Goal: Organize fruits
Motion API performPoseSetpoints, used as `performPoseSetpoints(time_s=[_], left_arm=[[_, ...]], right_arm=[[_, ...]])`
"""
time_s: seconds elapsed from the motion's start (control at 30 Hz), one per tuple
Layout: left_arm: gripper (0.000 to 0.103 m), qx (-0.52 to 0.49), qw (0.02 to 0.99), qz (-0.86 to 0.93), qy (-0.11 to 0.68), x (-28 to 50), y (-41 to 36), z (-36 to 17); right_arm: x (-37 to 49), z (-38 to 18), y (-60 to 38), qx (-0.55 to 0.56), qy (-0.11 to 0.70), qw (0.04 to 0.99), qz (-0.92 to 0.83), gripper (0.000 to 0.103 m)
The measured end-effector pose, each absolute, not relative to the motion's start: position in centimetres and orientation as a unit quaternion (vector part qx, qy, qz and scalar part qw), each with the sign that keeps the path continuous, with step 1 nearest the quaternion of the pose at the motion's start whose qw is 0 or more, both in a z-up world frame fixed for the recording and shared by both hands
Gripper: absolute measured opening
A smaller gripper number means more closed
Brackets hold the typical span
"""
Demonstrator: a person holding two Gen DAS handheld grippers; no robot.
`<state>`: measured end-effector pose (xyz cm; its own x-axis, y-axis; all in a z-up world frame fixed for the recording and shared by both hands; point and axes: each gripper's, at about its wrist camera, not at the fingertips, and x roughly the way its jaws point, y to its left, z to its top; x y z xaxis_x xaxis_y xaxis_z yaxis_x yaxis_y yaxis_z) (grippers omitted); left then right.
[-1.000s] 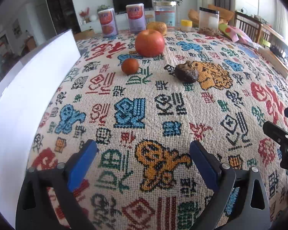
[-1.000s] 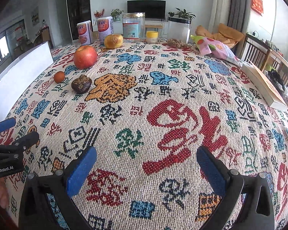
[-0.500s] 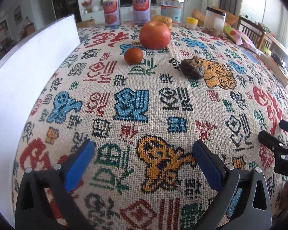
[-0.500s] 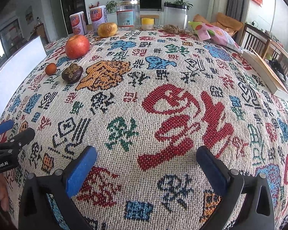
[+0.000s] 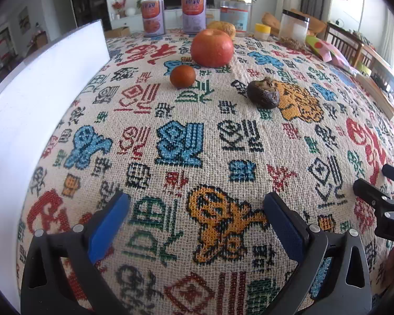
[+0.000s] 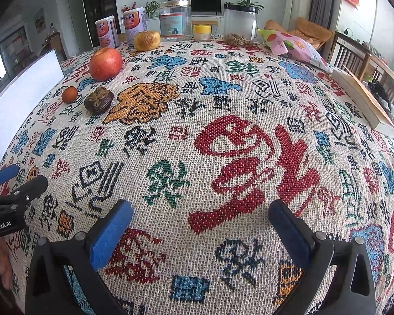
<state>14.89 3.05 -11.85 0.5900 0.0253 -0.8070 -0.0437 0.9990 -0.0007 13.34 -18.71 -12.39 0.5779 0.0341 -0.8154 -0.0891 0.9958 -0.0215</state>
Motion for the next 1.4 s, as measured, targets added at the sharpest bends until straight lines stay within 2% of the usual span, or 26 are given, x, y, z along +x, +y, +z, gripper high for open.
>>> performPoseSetpoints(time_s=[1.13,1.4], left_arm=[[0.103,-0.012,0.891,0.017,0.453,14.9,3.1,-11.9],[0.102,0.038,0.887,0.033,0.459,18.1,5.5,-10.9]], right_arm=[[13.4,-12.4,-18.7,-0.030,0.459,0.887,0.034,0.103],[13.4,-12.4,-18.8,-0.030,0.459,0.887,0.034,0.103]])
